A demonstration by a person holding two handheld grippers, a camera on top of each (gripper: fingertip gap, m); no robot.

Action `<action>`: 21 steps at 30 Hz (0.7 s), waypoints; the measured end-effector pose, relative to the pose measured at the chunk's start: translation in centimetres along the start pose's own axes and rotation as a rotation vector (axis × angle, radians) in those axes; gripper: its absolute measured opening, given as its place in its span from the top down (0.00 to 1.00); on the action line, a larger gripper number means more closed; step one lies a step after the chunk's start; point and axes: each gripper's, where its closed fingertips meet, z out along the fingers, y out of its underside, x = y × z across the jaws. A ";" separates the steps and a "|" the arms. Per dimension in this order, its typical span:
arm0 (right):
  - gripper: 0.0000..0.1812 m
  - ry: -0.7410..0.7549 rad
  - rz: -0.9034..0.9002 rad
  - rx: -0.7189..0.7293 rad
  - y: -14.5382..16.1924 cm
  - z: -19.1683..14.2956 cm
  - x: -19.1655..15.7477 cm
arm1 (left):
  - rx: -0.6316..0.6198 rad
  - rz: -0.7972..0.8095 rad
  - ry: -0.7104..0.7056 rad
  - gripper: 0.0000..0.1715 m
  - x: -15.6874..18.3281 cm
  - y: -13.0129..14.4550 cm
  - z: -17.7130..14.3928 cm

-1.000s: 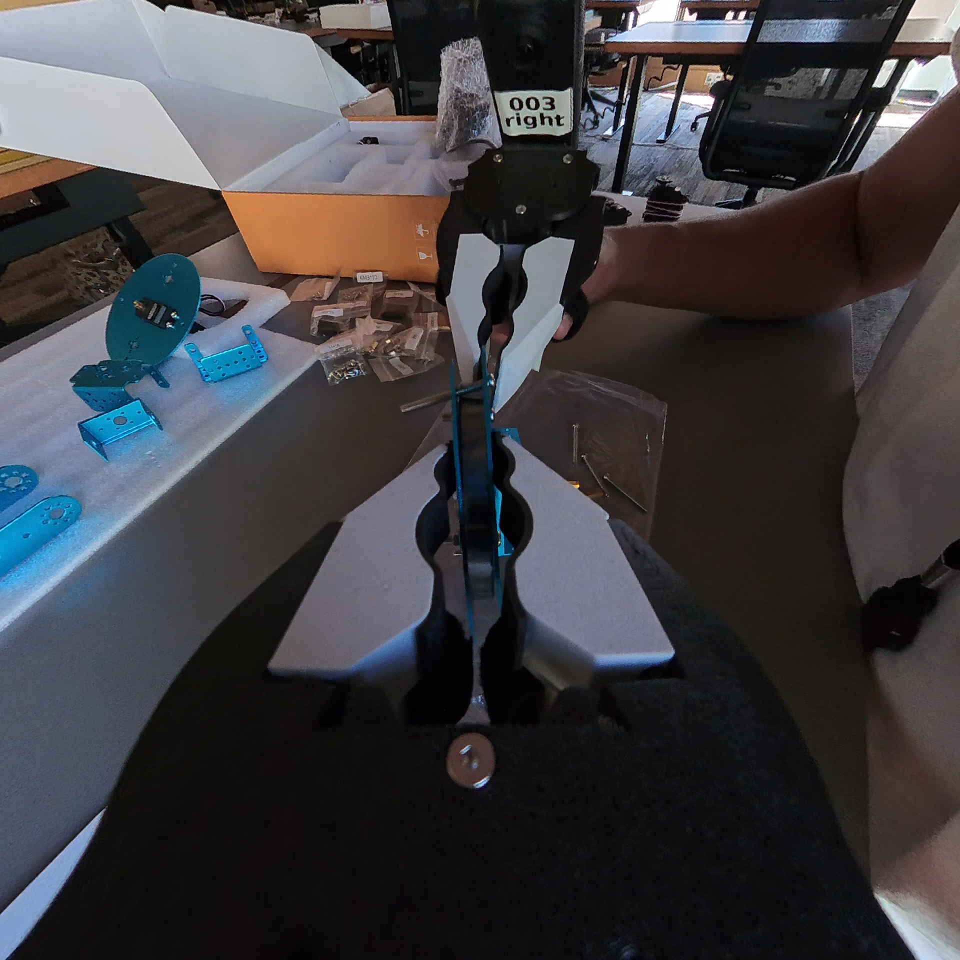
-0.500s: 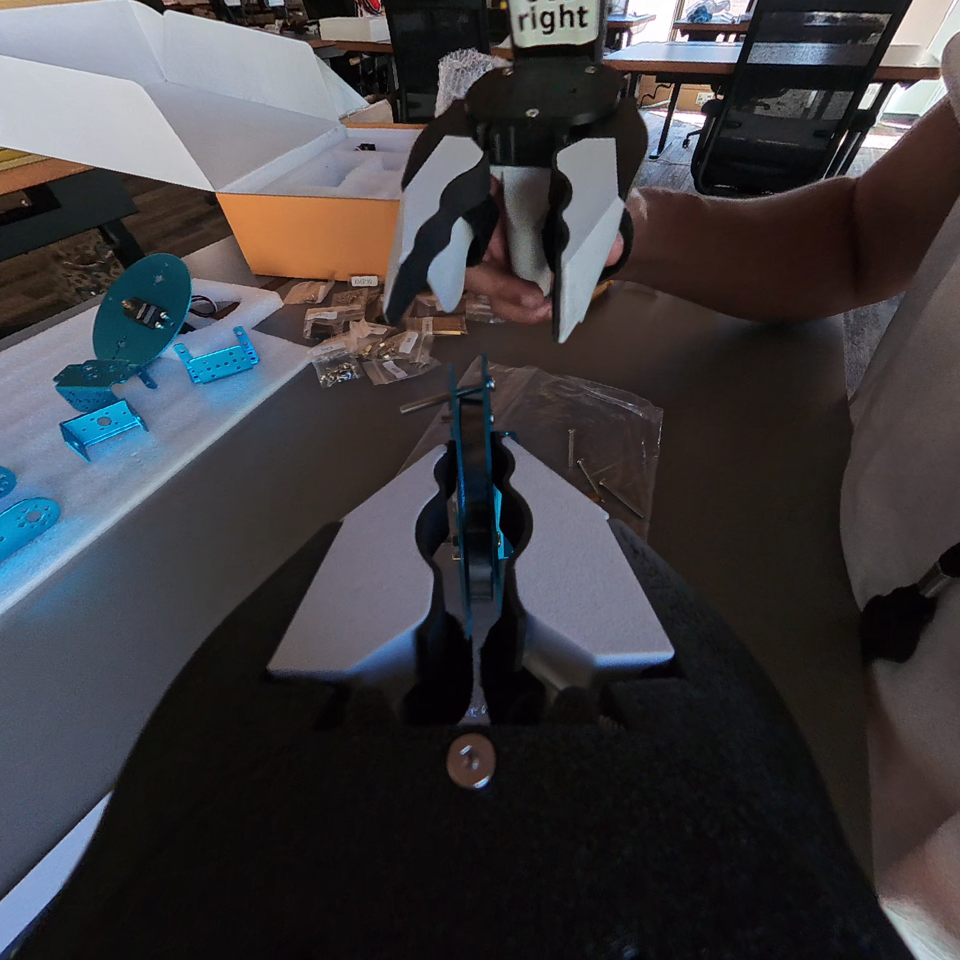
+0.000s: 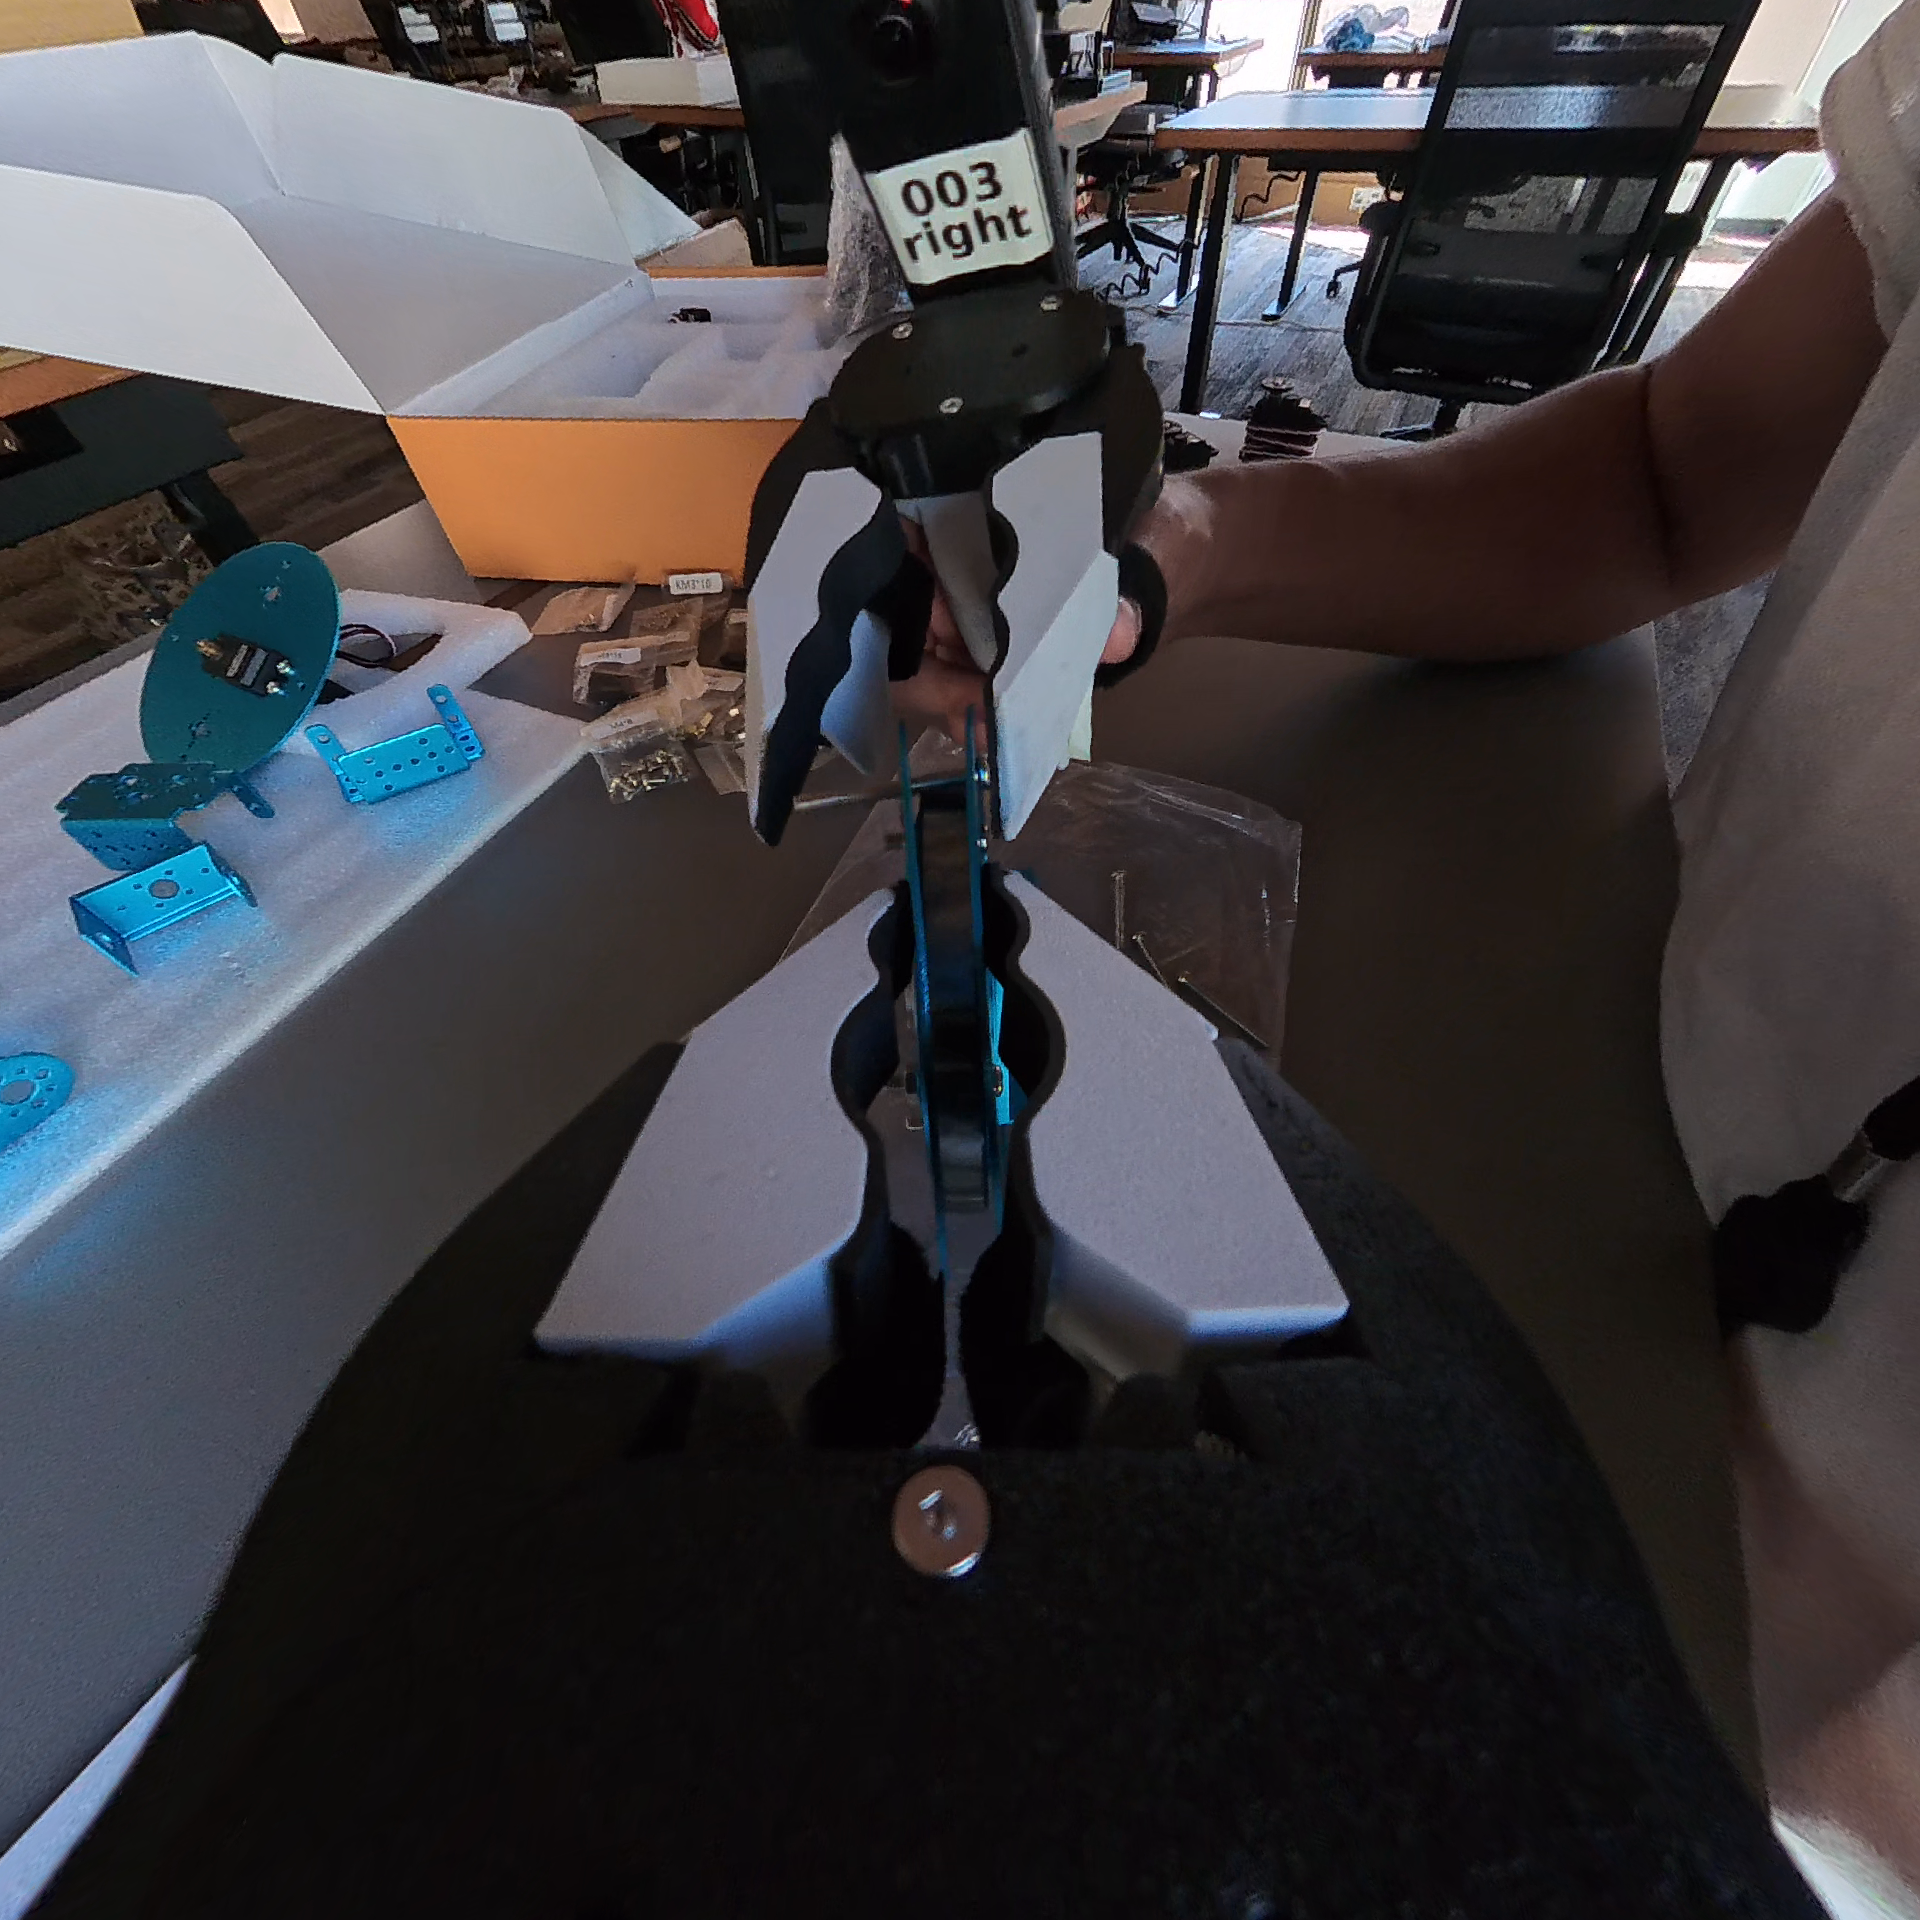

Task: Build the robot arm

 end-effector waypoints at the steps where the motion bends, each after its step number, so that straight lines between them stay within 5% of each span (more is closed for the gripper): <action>1: 0.75 -0.001 -0.005 0.000 0.0 0.0 -0.1 | 0.002 -0.003 0.002 0.93 0.0 0.0 0.1; 21: 0.76 0.008 -0.056 0.021 -0.5 -0.3 -0.4 | 0.020 -0.014 0.023 0.93 0.2 -0.1 0.3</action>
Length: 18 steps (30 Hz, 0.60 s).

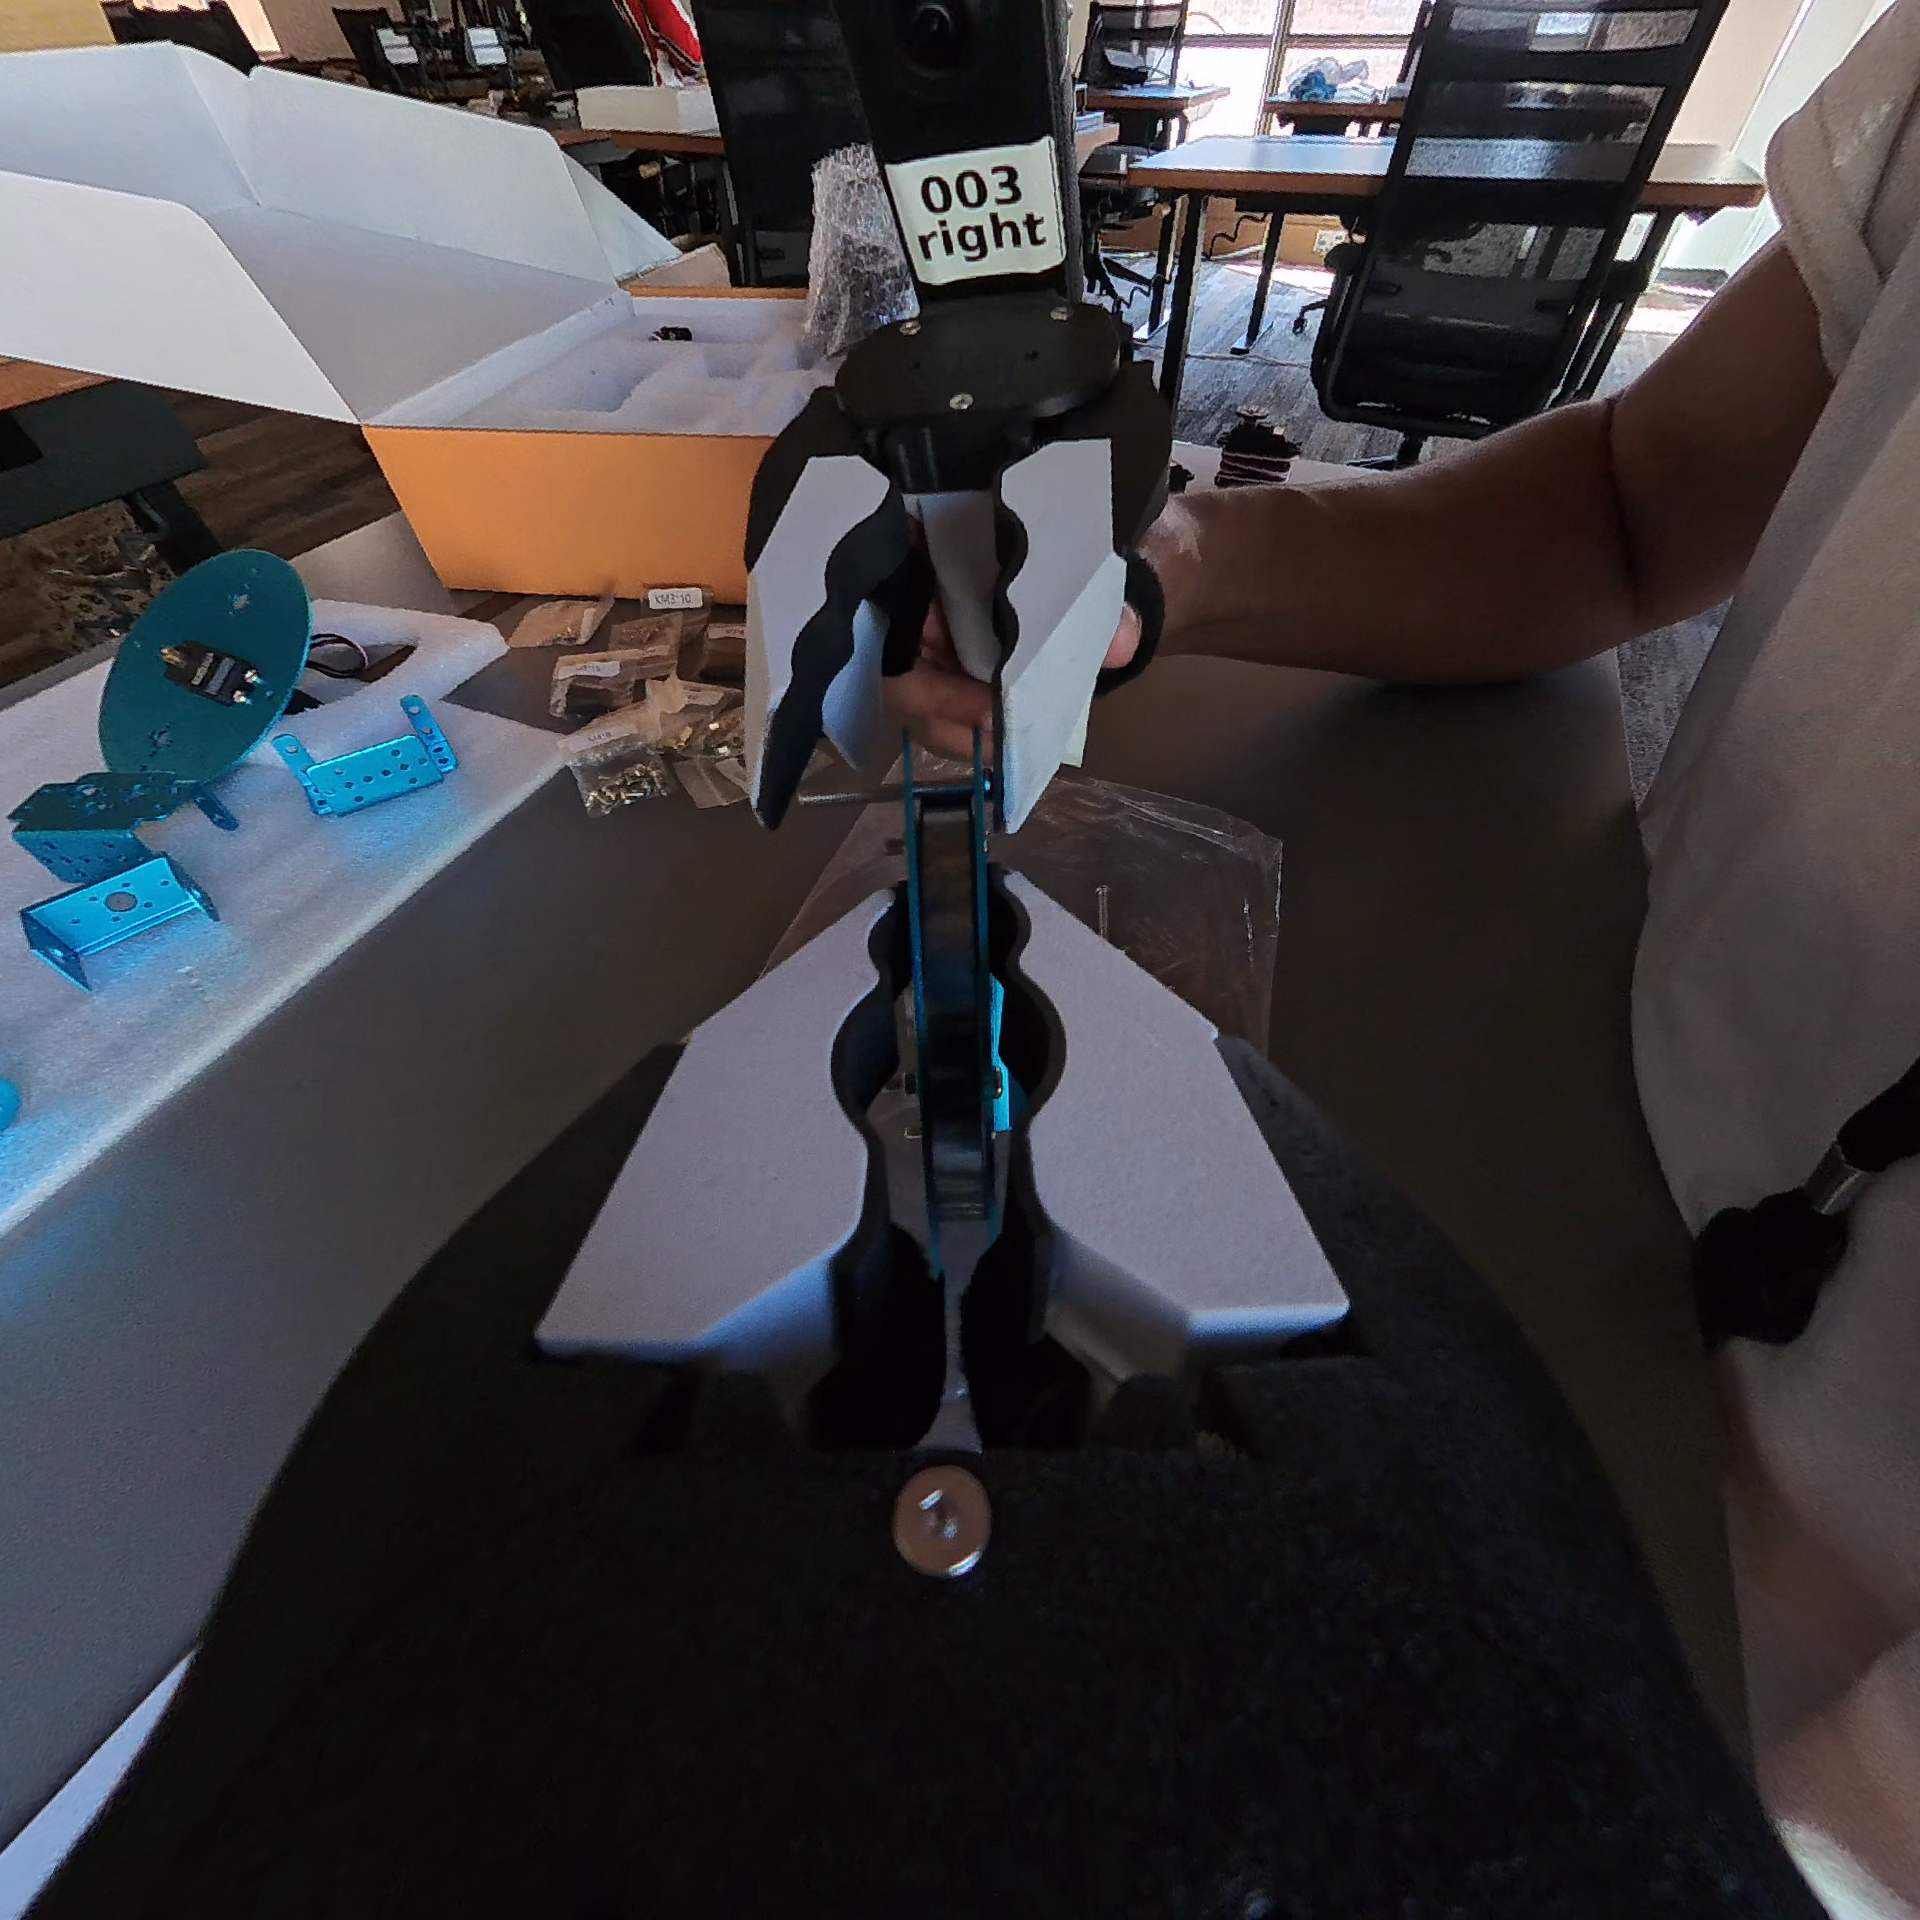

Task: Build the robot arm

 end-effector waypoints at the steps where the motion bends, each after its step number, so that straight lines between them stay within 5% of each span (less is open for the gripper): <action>1: 0.76 -0.005 -0.001 0.002 -0.1 0.0 -0.1 | 0.000 0.000 0.000 0.93 0.0 0.0 0.0; 8: 0.76 -0.021 0.025 -0.034 -0.5 -3.1 -0.2 | -0.015 0.010 -0.032 0.93 -0.5 0.3 -1.0; 13: 0.83 -0.034 0.136 -0.364 6.6 -5.2 -2.4 | -0.026 0.043 -0.102 0.93 -1.3 0.8 -2.5; 18: 0.90 0.058 0.131 -0.477 10.4 -4.1 -3.8 | -0.043 0.089 -0.172 0.93 -1.6 1.1 -3.4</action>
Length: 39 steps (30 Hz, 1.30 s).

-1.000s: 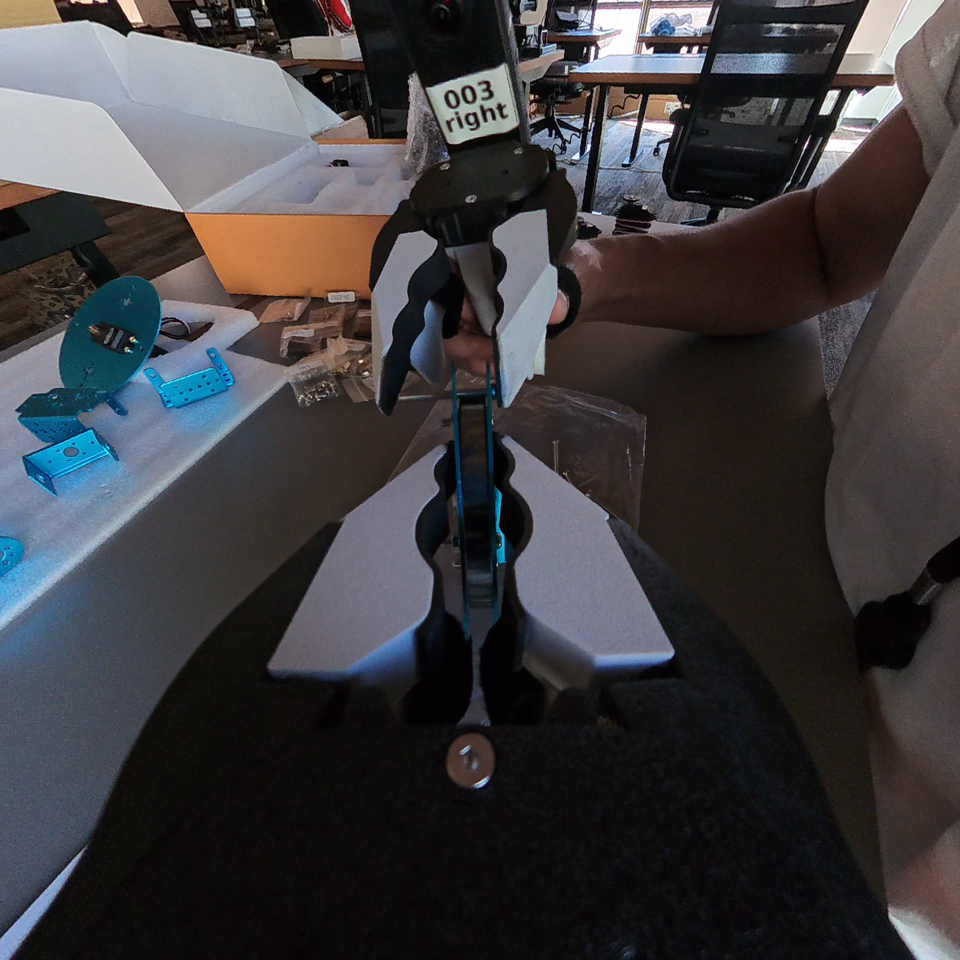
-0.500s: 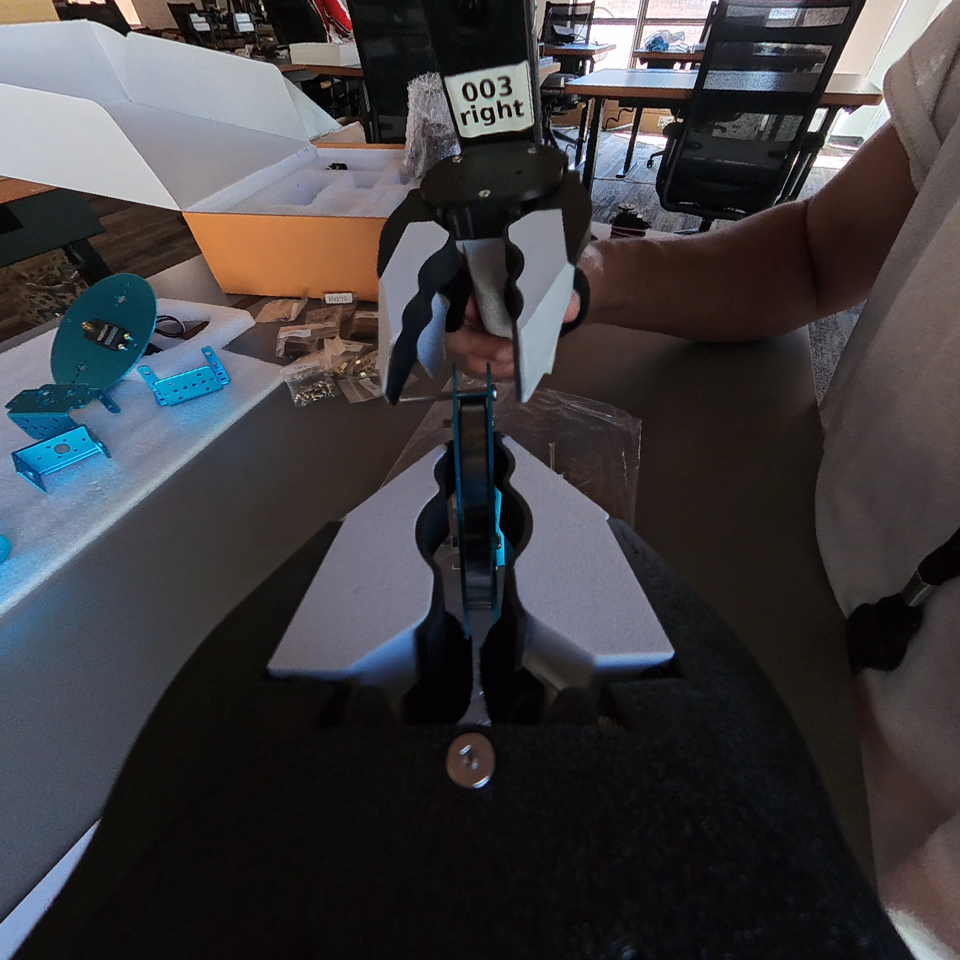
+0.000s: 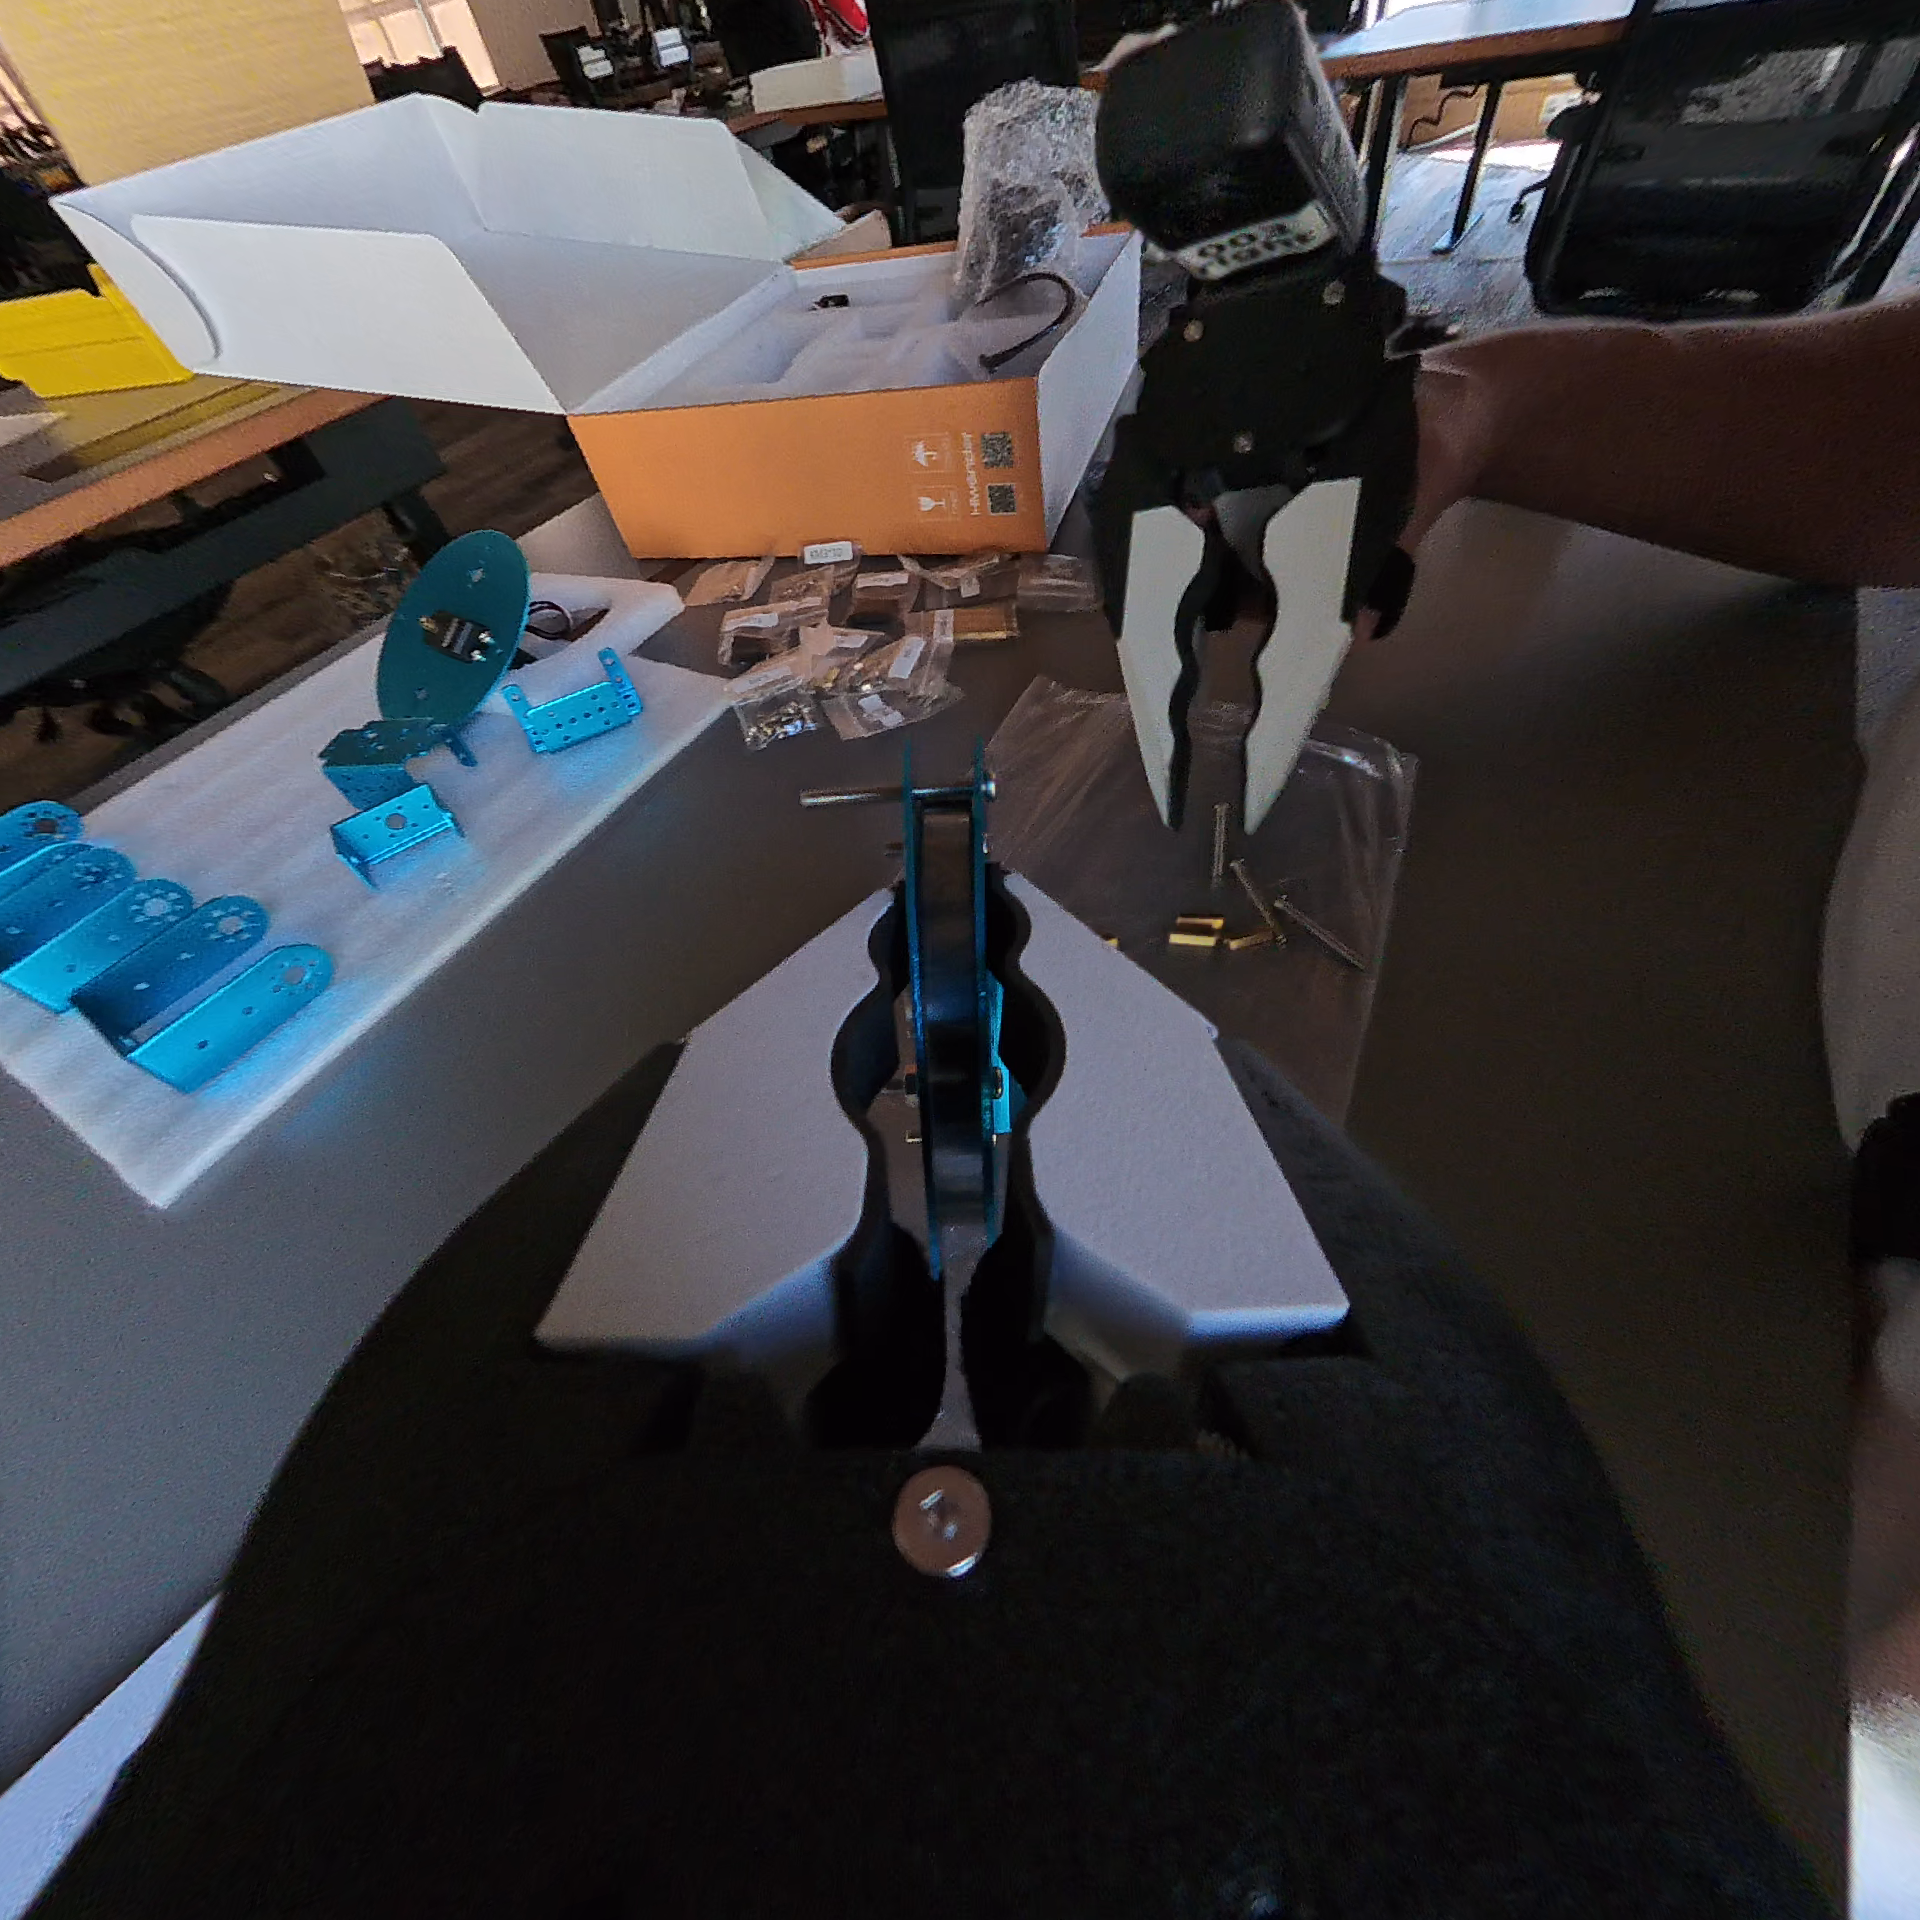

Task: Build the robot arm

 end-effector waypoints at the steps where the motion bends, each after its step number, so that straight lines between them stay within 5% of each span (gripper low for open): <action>1: 0.90 0.019 -0.003 -0.033 0.5 0.6 0.0 | -0.011 0.019 -0.017 0.93 0.0 0.1 -0.1; 11: 0.91 0.145 0.024 -0.080 1.5 2.8 0.6 | -0.048 0.090 -0.057 0.93 0.1 0.4 -1.0; 30: 0.97 0.463 0.112 -0.109 1.9 2.1 2.5 | -0.004 0.050 0.027 0.93 0.1 0.7 -0.5; 35: 0.97 0.343 0.185 0.199 -4.9 -1.2 4.0 | -0.006 0.064 0.046 0.93 0.5 0.7 -0.1; 39: 0.97 -0.115 0.322 0.479 -12.4 -2.8 3.1 | -0.012 0.086 0.052 0.93 0.9 0.4 0.1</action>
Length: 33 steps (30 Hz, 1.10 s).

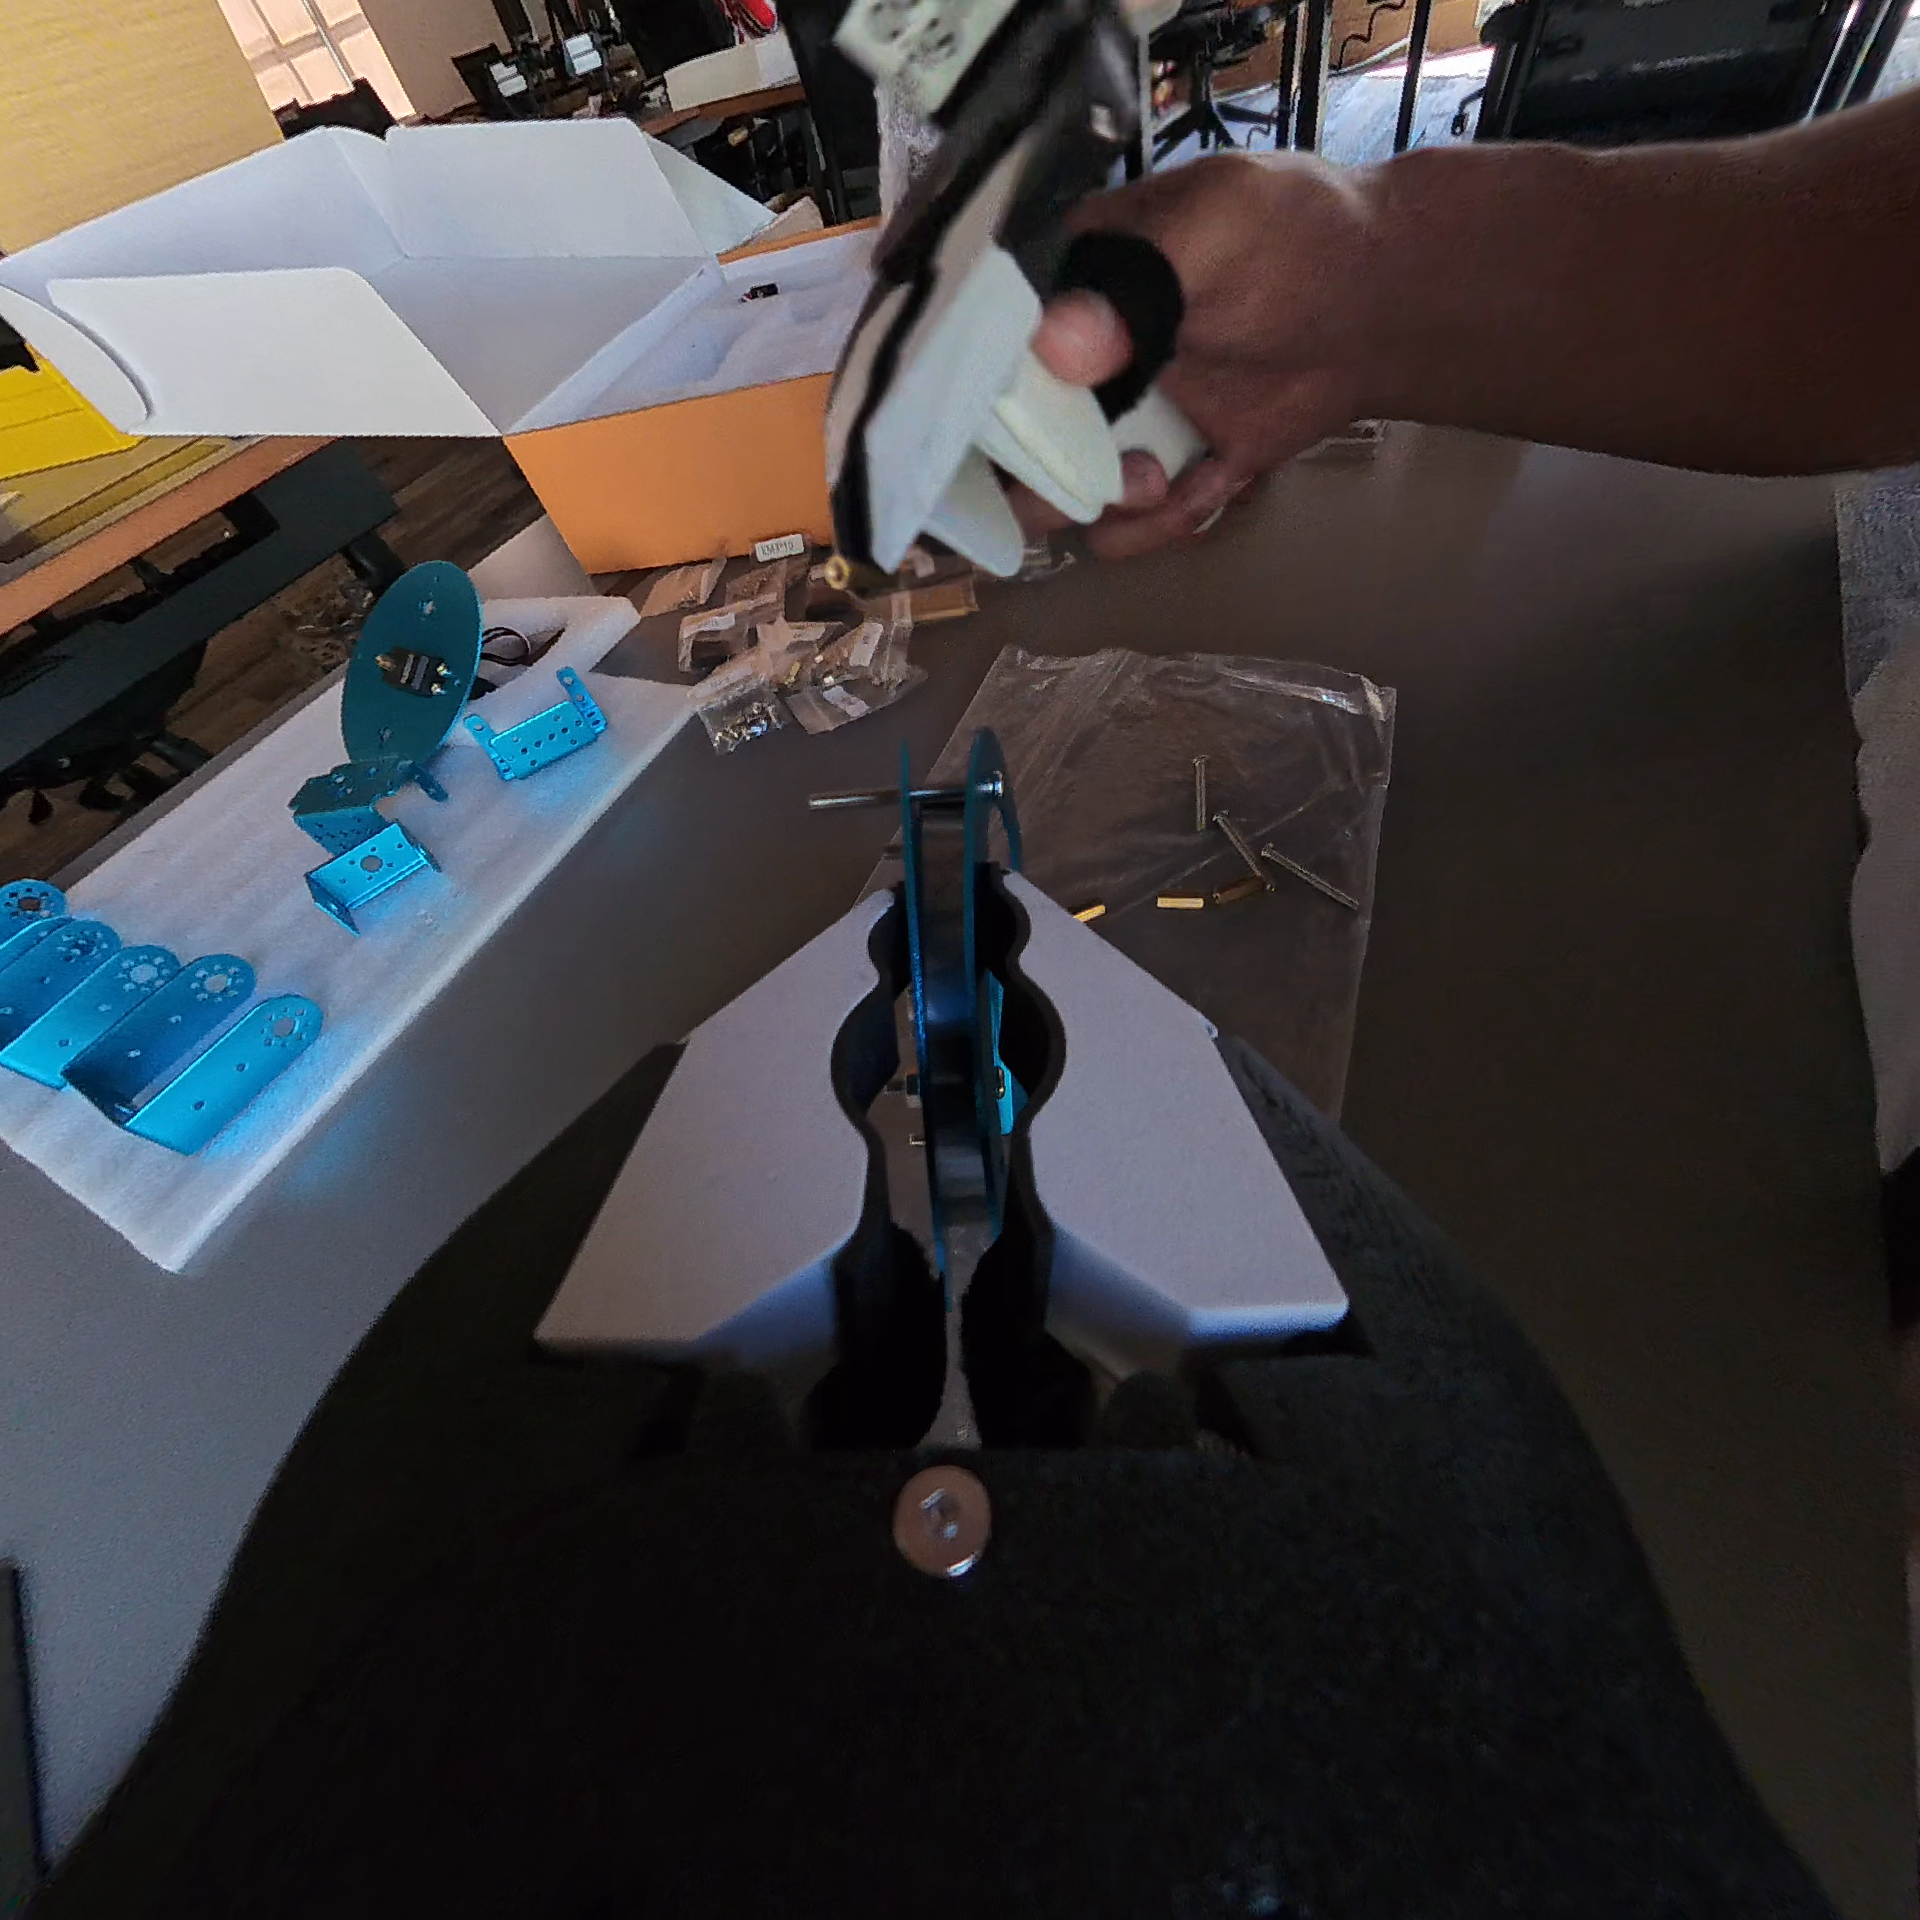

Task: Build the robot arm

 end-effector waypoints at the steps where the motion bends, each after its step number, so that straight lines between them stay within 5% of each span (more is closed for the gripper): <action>1: 0.97 -0.095 0.073 -0.017 -0.4 0.5 -0.2 | 0.000 0.004 -0.003 0.93 0.0 -0.1 0.0; 5: 0.98 -0.069 -0.009 -0.196 1.7 -0.3 2.1 | 0.003 -0.003 -0.023 0.93 -0.3 -0.2 -0.4; 9: 0.97 0.087 -0.256 -0.633 10.0 -2.9 5.1 | 0.010 -0.033 -0.019 0.93 -0.6 0.1 -0.6; 13: 0.97 0.075 -0.289 -0.725 14.3 -2.7 5.2 | 0.040 -0.076 0.025 0.93 -0.4 -0.2 -0.4; 16: 0.97 0.044 -0.297 -0.633 14.2 -2.1 4.9 | 0.063 -0.108 0.054 0.93 -0.2 -0.5 -0.3; 19: 0.86 0.065 -0.322 -0.531 12.7 -1.7 4.7 | 0.070 -0.119 0.059 0.93 -0.2 -0.7 -0.2; 26: 0.69 -0.040 -0.320 0.055 1.9 1.0 -2.6 | 0.066 -0.093 0.060 0.93 0.6 -1.2 0.1; 33: 0.77 -0.014 -0.311 0.055 2.4 2.6 -2.4 | 0.097 -0.092 0.090 0.93 1.5 -1.7 0.2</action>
